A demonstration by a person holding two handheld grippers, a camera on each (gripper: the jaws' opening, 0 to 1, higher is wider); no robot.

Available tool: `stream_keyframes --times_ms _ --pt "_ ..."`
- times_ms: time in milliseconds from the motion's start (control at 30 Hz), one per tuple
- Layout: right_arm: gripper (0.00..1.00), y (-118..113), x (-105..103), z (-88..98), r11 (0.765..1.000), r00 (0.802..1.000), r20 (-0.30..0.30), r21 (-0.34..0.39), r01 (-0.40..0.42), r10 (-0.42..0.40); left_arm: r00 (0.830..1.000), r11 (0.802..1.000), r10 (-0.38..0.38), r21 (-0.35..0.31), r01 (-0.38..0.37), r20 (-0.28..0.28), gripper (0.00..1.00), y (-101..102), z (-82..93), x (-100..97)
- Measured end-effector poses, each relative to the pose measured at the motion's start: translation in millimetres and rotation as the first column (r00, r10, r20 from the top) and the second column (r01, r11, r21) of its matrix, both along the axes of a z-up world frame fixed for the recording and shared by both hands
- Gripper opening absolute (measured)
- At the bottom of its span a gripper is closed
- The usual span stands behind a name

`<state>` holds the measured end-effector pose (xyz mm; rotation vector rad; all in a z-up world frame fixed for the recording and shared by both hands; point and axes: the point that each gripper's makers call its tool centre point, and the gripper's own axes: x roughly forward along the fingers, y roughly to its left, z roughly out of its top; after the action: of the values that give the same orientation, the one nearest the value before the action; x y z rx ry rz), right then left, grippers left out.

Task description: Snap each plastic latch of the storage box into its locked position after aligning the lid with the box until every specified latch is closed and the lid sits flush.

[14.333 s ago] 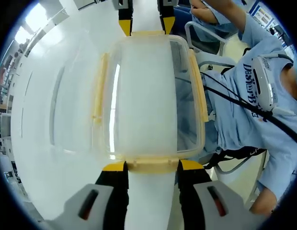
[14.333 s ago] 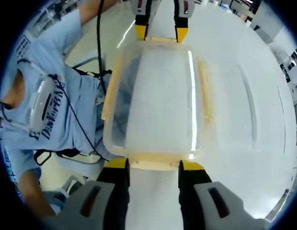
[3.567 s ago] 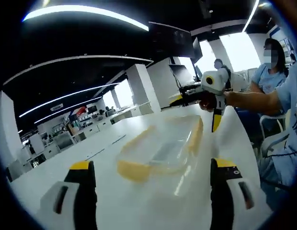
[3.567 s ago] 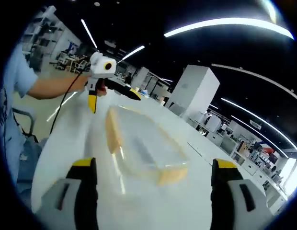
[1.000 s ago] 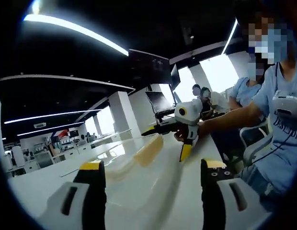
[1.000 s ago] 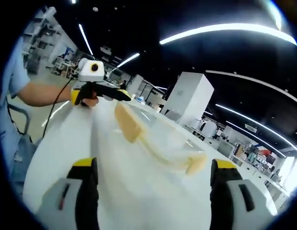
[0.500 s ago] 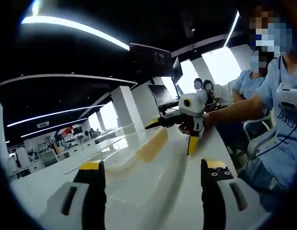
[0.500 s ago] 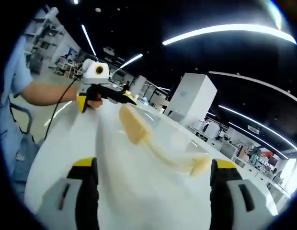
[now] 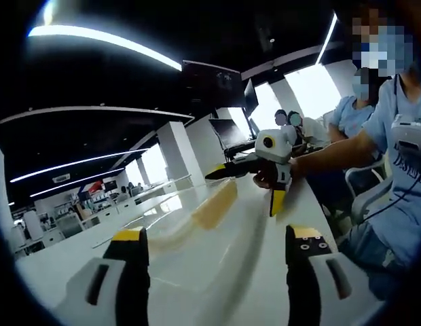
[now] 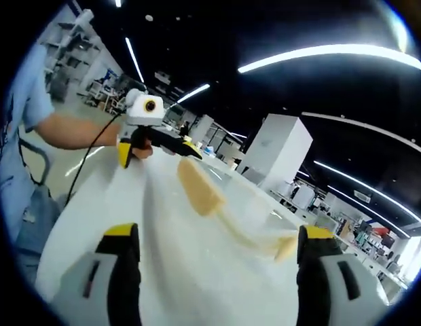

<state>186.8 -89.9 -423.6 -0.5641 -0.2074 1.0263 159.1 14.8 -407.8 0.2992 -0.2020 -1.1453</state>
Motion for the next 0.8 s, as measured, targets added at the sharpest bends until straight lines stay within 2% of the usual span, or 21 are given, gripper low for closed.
stream_keyframes --times_ms 200,267,333,500,800 --pt "1.00 4.0 0.0 -3.0 1.000 1.000 0.006 -0.010 -0.026 0.026 1.000 1.000 0.000 -0.001 0.000 0.000 0.82 -0.5 -0.2 -1.1" --pt "0.99 4.4 -1.4 1.2 0.999 0.999 -0.019 0.033 -0.039 0.039 1.000 1.000 0.001 -0.002 -0.001 0.001 0.81 -0.3 0.0 -0.9" --pt "0.98 3.7 -1.8 2.6 0.998 0.999 -0.025 0.044 -0.039 0.040 1.000 1.000 0.000 -0.004 0.000 0.001 0.82 -0.3 0.2 -0.6" --pt "0.99 6.1 -2.9 -4.4 1.000 1.000 0.015 -0.009 -0.024 0.024 1.000 1.000 -0.002 0.001 0.002 0.014 0.84 -1.0 -0.8 -1.1" --pt "0.99 6.0 -6.7 -2.4 0.999 1.000 -0.002 0.018 -0.028 0.029 1.000 1.000 -0.006 -0.008 0.006 0.000 0.84 -0.2 0.3 -0.4"
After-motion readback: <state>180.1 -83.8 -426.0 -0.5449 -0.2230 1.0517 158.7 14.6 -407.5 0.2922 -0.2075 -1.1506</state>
